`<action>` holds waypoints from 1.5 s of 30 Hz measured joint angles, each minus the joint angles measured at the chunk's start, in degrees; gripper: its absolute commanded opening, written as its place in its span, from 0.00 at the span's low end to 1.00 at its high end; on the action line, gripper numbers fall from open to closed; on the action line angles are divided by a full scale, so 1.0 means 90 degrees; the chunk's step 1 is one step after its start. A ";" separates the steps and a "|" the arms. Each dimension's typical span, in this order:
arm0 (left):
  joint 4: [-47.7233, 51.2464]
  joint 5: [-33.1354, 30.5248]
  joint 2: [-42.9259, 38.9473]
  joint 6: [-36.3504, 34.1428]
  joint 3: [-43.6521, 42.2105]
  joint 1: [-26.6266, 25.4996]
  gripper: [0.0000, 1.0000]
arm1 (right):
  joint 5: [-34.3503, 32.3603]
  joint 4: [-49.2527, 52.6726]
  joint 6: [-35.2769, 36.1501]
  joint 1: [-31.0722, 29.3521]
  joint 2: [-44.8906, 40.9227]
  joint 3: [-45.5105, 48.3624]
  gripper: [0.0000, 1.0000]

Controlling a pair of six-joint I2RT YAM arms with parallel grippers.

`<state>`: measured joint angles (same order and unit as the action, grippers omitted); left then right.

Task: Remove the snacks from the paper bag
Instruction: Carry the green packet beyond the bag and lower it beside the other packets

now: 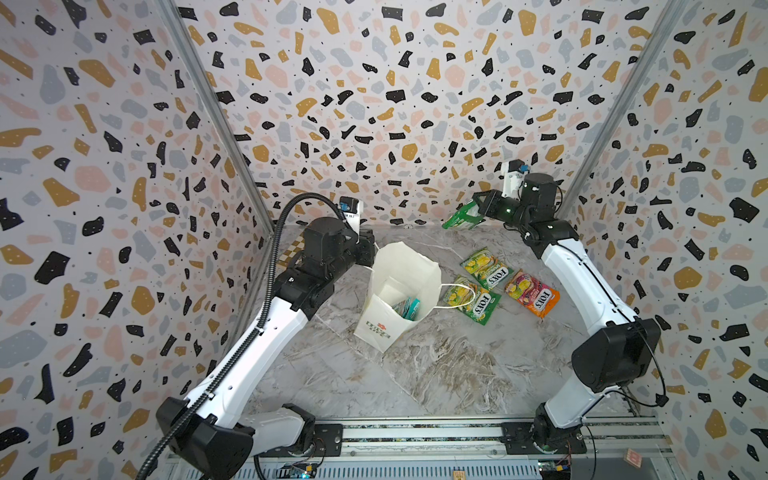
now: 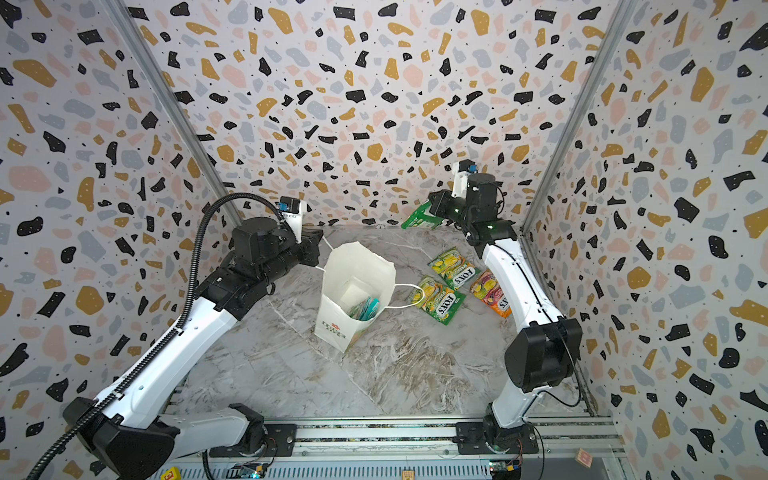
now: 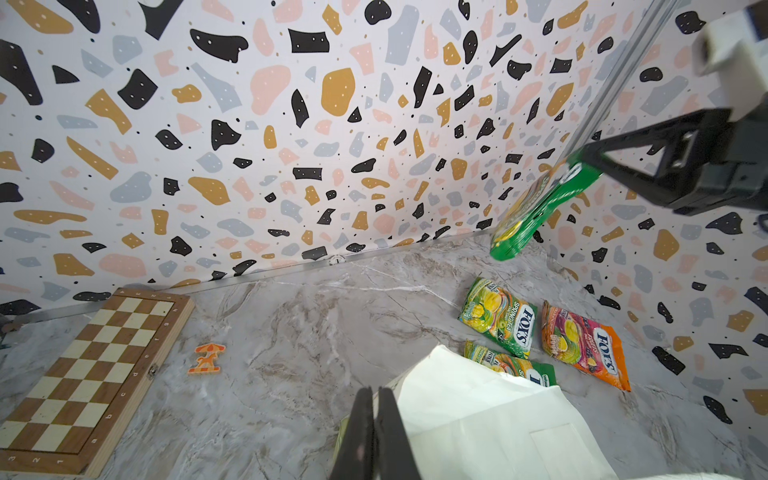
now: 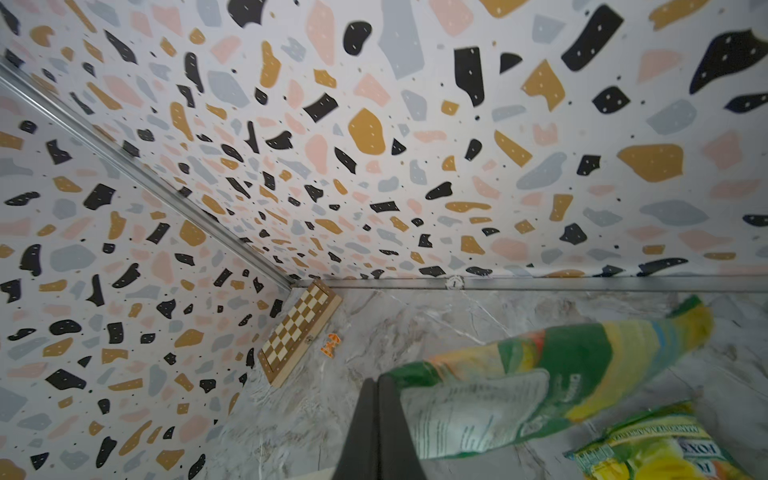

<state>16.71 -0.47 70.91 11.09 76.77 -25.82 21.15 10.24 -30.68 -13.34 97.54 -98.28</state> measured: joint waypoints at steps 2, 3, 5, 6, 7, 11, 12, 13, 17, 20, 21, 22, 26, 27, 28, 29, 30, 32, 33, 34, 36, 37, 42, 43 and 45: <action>0.0000 0.0002 -0.0039 0.0000 0.0000 0.0000 0.00 | 0.0032 -0.0044 0.0002 -0.0002 0.0202 0.0056 0.00; 0.0002 0.0000 -0.0061 0.0000 0.0000 0.0000 0.00 | 0.0073 -0.0080 0.0002 -0.0007 0.0352 0.0058 0.00; 0.0002 -0.0002 -0.0100 -0.0002 -0.0002 0.0005 0.00 | 0.0185 -0.0177 0.0002 -0.0007 0.0624 0.0058 0.00; 0.0005 -0.0005 -0.0126 -0.0002 -0.0002 0.0007 0.00 | 0.0262 -0.0240 -0.0002 -0.0007 0.0782 0.0061 0.00; 0.0005 -0.0012 -0.0155 -0.0005 -0.0007 0.0007 0.00 | 0.0350 -0.0299 -0.0010 -0.0007 0.0937 0.0068 0.00; 0.0017 -0.0053 -0.0248 -0.0027 -0.0039 0.0010 0.00 | 0.0704 -0.0529 -0.0032 -0.0019 0.1489 0.0107 0.00; 0.0022 -0.0063 -0.0262 -0.0034 -0.0049 0.0015 0.00 | 0.0789 -0.0590 -0.0036 -0.0022 0.1615 0.0131 0.00; 0.0027 -0.0075 -0.0272 -0.0046 -0.0053 0.0019 0.00 | 0.0886 -0.0663 -0.0039 -0.0029 0.1719 0.0172 0.00; 0.0032 -0.0092 -0.0274 -0.0070 -0.0061 0.0044 0.00 | 0.1175 -0.0787 -0.0032 -0.0032 0.2006 0.0406 0.00; 0.0029 -0.0097 -0.0272 -0.0070 -0.0061 0.0063 0.00 | 0.1328 -0.0843 0.0017 -0.0029 0.2062 0.0670 0.00; 0.0032 -0.0095 -0.0274 -0.0070 -0.0061 0.0073 0.00 | 0.1365 -0.0879 0.0041 -0.0027 0.2055 0.0772 0.00; 0.0029 -0.0092 -0.0274 -0.0070 -0.0061 0.0078 0.00 | 0.1394 -0.0918 0.0066 -0.0024 0.2047 0.0877 0.00; 0.0027 -0.0068 -0.0272 -0.0070 -0.0061 0.0121 0.00 | 0.1392 -0.0952 0.0228 -0.0010 0.2035 0.1382 0.00; 0.0024 -0.0049 -0.0270 -0.0070 -0.0061 0.0134 0.00 | 0.1370 -0.0945 0.0282 -0.0010 0.2025 0.1552 0.00; 0.0019 -0.0017 -0.0270 -0.0070 -0.0061 0.0148 0.00 | 0.1353 -0.0945 0.0311 -0.0010 0.2021 0.1678 0.00; 0.0015 0.0019 -0.0262 -0.0070 -0.0061 0.0158 0.00 | 0.1336 -0.0947 0.0352 -0.0010 0.1999 0.1858 0.00; 0.0005 0.0068 -0.0255 -0.0068 -0.0061 0.0180 0.00 | 0.1331 -0.0933 0.0393 -0.0010 0.1974 0.2016 0.00; -0.0019 0.0192 -0.0214 -0.0066 -0.0061 0.0216 0.00 | 0.1336 -0.0925 0.0449 -0.0012 0.1909 0.2276 0.00; -0.0049 0.0262 -0.0180 -0.0063 -0.0061 0.0243 0.00 | 0.1343 -0.0923 0.0474 -0.0012 0.1875 0.2395 0.00; -0.0080 0.0338 -0.0143 -0.0061 -0.0061 0.0267 0.00 | 0.1348 -0.0928 0.0493 -0.0012 0.1853 0.2458 0.00; -0.0172 0.0488 -0.0051 -0.0044 -0.0061 0.0316 0.00 | 0.1370 -0.0969 0.0539 -0.0017 0.1804 0.2589 0.00; -0.0202 0.0539 -0.0022 -0.0039 -0.0061 0.0330 0.00 | 0.1375 -0.0984 0.0556 -0.0022 0.1785 0.2625 0.02; -0.0352 0.0809 0.0034 -0.0022 -0.0061 0.0369 0.00 | 0.1304 -0.0979 0.0665 -0.0032 0.1608 0.2812 0.50; -0.0381 0.0855 0.0034 -0.0022 -0.0061 0.0372 0.00 | 0.1260 -0.0971 0.0695 -0.0032 0.1549 0.2837 0.54; -0.0389 0.0979 0.0044 -0.0032 -0.0061 0.0379 0.00 | 0.1137 -0.0942 0.0743 -0.0032 0.1319 0.2895 0.60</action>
<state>13.21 8.34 71.31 10.81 76.23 -22.41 31.38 1.76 -23.99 -13.63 109.40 -72.23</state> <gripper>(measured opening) 0.047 0.554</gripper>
